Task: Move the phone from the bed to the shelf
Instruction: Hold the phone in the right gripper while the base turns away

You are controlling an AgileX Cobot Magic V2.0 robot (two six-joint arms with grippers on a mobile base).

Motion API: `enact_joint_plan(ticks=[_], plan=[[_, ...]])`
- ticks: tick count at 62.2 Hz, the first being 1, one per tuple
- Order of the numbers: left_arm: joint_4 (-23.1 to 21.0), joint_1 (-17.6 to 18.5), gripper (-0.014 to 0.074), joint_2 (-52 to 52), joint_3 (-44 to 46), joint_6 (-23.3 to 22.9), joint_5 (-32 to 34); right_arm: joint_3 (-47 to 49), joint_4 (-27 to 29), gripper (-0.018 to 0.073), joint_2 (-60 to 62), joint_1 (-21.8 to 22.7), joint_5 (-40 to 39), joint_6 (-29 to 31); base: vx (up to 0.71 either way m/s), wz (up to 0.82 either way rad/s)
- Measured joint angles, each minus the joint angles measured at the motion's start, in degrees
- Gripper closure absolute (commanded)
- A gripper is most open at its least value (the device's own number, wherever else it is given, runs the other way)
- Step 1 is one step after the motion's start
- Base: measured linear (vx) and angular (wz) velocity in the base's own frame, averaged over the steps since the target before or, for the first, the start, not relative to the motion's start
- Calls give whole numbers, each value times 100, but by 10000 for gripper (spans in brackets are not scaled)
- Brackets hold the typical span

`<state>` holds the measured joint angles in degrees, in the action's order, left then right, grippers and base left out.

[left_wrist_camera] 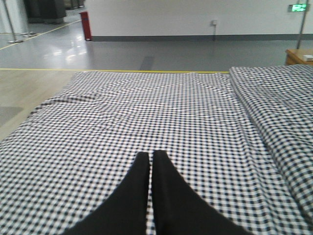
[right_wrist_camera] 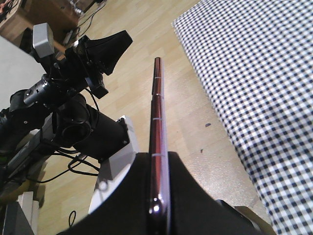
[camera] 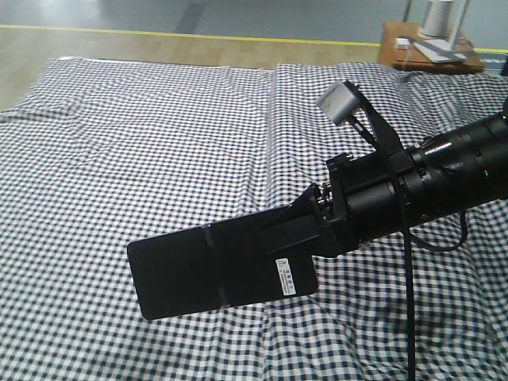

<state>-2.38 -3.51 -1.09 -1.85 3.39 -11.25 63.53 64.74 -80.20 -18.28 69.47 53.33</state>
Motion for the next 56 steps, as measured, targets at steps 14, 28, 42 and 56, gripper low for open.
enact_joint_plan(ticks=[14,28,42,56], plan=[[0,0,595,0,0,0,0,0,0,561,0,0,0,0,-6,43],[0,0,595,0,0,0,0,0,0,561,0,0,0,0,-6,51],[0,0,595,0,0,0,0,0,0,561,0,0,0,0,-7,52],[0,0,595,0,0,0,0,0,0,561,0,0,0,0,-9,56]])
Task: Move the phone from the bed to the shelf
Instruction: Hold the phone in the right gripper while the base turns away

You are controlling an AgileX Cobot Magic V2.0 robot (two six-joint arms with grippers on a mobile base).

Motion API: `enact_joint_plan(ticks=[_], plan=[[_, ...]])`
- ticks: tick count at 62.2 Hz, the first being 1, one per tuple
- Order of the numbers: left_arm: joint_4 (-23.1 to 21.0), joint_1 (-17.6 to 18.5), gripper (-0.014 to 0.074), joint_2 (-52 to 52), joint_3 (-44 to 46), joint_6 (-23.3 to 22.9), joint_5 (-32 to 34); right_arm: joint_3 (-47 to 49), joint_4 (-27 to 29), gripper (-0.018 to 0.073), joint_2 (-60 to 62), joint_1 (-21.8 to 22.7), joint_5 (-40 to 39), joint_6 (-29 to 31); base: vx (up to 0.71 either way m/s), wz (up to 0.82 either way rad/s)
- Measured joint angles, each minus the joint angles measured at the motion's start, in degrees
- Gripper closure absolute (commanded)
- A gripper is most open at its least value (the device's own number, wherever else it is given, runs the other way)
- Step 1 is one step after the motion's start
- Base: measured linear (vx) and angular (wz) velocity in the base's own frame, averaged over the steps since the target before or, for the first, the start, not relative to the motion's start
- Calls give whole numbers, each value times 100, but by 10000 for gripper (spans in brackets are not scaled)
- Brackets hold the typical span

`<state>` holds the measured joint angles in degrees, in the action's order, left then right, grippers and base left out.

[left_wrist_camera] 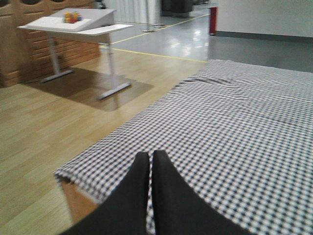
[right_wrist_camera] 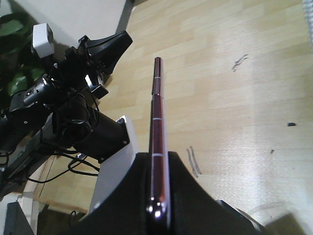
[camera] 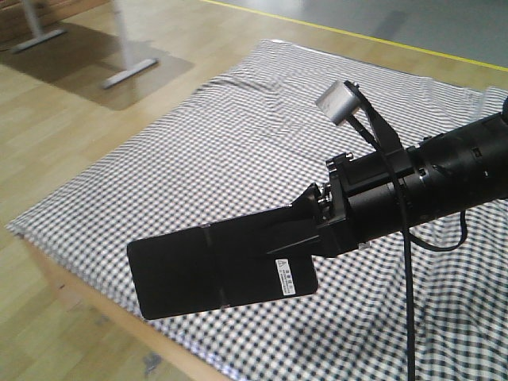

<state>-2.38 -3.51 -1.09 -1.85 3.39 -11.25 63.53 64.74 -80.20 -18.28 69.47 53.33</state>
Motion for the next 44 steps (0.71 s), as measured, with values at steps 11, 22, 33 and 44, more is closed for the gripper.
enact_joint_plan(ticks=[11,22,33,44], plan=[[0,0,595,0,0,0,0,0,0,561,0,0,0,0,-10,61],[0,0,595,0,0,0,0,0,0,561,0,0,0,0,-9,63],[0,0,595,0,0,0,0,0,0,561,0,0,0,0,-9,64],[0,0,595,0,0,0,0,0,0,561,0,0,0,0,-8,64]])
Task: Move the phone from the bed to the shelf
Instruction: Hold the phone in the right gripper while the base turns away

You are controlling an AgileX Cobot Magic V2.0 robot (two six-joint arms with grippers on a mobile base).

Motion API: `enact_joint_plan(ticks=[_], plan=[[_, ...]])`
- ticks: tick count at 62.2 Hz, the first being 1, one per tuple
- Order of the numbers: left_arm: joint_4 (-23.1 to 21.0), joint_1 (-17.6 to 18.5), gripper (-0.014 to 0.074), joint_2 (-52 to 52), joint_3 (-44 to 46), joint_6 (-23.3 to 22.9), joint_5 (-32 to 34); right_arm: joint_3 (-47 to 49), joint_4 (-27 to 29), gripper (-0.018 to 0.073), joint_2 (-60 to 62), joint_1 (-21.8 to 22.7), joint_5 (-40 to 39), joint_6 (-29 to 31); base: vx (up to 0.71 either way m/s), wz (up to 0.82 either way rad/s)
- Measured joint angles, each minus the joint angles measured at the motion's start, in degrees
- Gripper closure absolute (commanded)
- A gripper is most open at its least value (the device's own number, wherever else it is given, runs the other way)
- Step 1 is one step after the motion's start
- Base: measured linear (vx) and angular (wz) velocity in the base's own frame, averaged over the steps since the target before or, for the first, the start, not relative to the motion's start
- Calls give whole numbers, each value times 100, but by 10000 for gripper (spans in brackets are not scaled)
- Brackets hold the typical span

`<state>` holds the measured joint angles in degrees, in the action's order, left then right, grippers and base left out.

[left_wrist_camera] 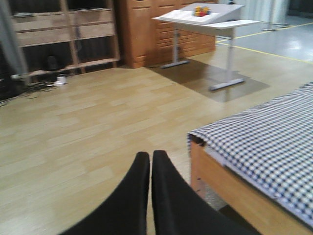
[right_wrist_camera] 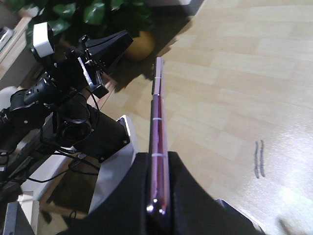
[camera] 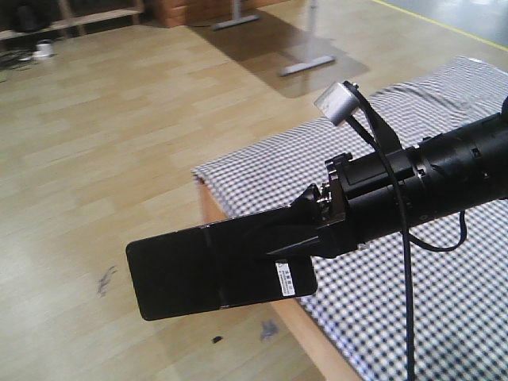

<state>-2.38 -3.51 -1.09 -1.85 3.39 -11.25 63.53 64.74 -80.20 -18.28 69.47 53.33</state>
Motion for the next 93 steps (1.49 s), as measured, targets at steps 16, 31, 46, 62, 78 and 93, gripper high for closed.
enact_joint_plan(ticks=[16,31,46,62,78,93], plan=[[0,0,595,0,0,0,0,0,0,561,0,0,0,0,-6,61],[0,0,595,0,0,0,0,0,0,561,0,0,0,0,-5,51],[0,0,595,0,0,0,0,0,0,561,0,0,0,0,-2,36],[0,0,595,0,0,0,0,0,0,561,0,0,0,0,0,23],[0,0,595,0,0,0,0,0,0,561,0,0,0,0,3,14],[0,0,595,0,0,0,0,0,0,561,0,0,0,0,7,16]])
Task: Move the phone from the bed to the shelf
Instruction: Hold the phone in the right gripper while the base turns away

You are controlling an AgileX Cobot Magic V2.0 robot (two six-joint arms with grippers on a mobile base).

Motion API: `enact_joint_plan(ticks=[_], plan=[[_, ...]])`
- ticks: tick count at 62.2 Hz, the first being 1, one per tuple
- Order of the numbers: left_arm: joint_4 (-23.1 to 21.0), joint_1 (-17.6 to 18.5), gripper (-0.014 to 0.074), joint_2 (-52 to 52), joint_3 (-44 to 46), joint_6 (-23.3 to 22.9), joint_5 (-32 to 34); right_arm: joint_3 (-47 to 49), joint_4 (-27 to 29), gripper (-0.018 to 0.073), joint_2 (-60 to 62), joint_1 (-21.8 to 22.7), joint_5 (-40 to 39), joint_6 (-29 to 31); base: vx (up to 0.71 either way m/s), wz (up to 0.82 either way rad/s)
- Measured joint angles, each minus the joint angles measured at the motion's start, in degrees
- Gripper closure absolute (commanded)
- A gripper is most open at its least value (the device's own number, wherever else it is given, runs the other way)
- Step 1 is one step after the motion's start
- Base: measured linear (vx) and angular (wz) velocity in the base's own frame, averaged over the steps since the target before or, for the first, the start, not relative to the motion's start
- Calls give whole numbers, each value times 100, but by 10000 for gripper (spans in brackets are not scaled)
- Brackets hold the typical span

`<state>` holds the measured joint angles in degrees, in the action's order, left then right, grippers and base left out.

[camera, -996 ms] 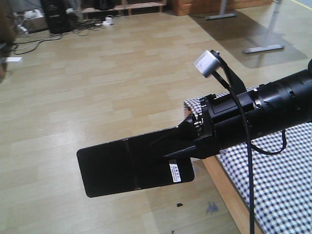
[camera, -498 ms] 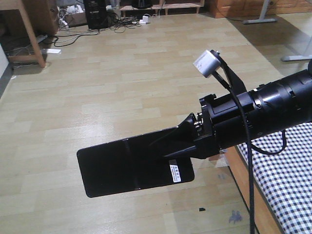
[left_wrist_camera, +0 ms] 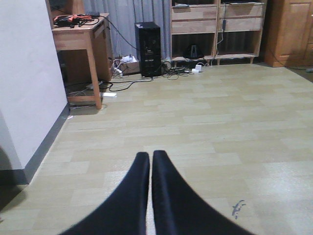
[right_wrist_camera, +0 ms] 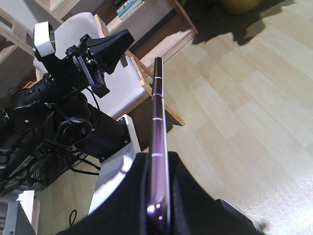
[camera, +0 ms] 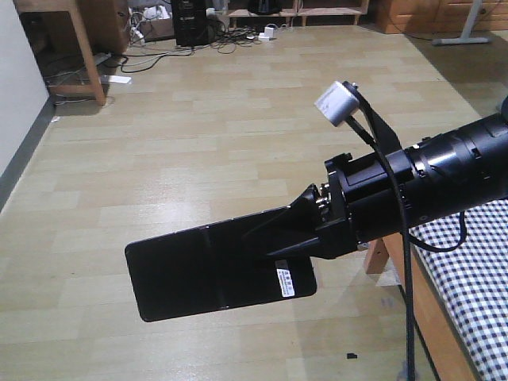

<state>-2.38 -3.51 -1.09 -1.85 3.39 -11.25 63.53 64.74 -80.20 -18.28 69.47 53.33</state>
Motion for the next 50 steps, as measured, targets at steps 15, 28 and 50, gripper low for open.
enact_joint_plan(ticks=[15,28,50], plan=[[0,0,595,0,0,0,0,0,0,561,0,0,0,0,11,12],[0,0,595,0,0,0,0,0,0,561,0,0,0,0,16,4],[0,0,595,0,0,0,0,0,0,561,0,0,0,0,24,0]])
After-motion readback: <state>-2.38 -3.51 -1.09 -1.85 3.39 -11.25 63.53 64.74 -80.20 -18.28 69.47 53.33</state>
